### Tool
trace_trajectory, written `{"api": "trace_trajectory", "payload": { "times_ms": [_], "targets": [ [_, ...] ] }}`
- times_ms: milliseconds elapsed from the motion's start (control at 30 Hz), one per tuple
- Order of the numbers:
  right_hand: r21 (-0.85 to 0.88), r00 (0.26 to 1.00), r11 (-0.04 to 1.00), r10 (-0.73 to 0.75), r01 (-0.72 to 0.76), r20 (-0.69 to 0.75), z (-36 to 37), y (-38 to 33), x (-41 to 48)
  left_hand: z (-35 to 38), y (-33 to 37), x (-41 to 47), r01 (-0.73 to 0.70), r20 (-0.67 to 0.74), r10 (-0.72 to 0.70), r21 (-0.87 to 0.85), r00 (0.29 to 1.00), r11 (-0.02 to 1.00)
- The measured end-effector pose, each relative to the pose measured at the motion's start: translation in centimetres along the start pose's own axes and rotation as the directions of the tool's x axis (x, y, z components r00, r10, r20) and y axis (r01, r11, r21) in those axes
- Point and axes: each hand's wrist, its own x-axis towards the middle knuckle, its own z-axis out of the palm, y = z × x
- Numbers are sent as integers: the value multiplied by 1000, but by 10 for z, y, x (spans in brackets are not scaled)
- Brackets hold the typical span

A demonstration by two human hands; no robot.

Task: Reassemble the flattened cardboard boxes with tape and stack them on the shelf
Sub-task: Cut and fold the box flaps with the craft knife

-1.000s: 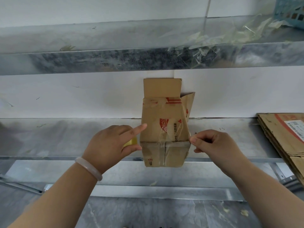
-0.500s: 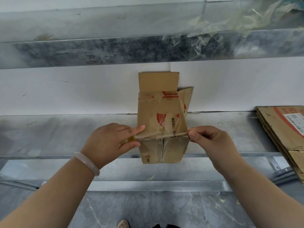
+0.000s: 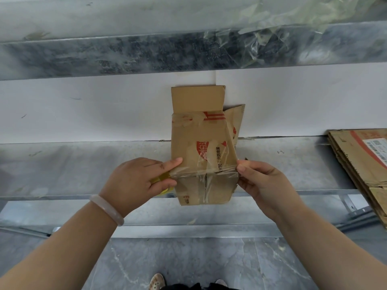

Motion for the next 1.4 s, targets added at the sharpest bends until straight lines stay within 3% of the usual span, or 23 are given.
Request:
{"api": "trace_trajectory", "payload": {
  "times_ms": [100, 300, 433, 500, 567, 633, 700, 733, 800, 867, 1000, 1200, 1400],
  "targets": [
    [121, 993, 986, 114, -116, 23, -11, 4, 7, 0, 3, -1, 13, -7, -13, -4, 1000, 1000],
    [186, 986, 977, 78, -104, 145, -13, 16, 16, -1, 6, 1, 26, -3, -26, -14, 1000, 1000],
    [173, 997, 982, 66, -73, 43, -15, 31, 12, -2, 7, 1, 30, 6, -29, -20, 1000, 999],
    [69, 999, 997, 27, -25, -28, -12, 35, 6, -3, 8, -1, 37, 6, -37, -14, 999, 999],
    [-185, 982, 979, -119, 91, -146, -12, 34, 2, -3, 9, -2, 54, -2, -54, -23, 999, 998],
    [-492, 886, 822, -423, 286, -192, -10, 24, -3, -3, 9, -3, 54, 1, -54, -30, 999, 998],
    [-669, 729, 513, -681, 538, 64, -5, 10, -4, -4, 9, -3, 62, -3, -62, -33, 998, 998],
    [-695, 663, 346, -706, 630, 249, -3, 5, -1, -4, 9, -3, 67, -8, -67, -36, 998, 997],
    [-686, 572, 67, -613, 725, 545, -3, 3, 10, -4, 9, -2, 66, -13, -67, -33, 998, 997],
    [-647, 493, -107, -559, 755, 667, -6, 7, 19, -4, 9, -3, 61, -8, -62, -26, 998, 998],
    [-616, 409, -233, -567, 753, 715, -13, 11, 26, -3, 6, -4, 80, 1, -81, -64, 997, 995],
    [-591, 449, -456, -388, 666, 805, -17, -11, 13, -6, 10, -3, 82, 1, -82, -26, 997, 996],
    [-692, 521, -439, -457, 573, 721, 61, 7, 1, -6, 13, -3, 68, 4, -68, 18, 998, 998]
  ]
}}
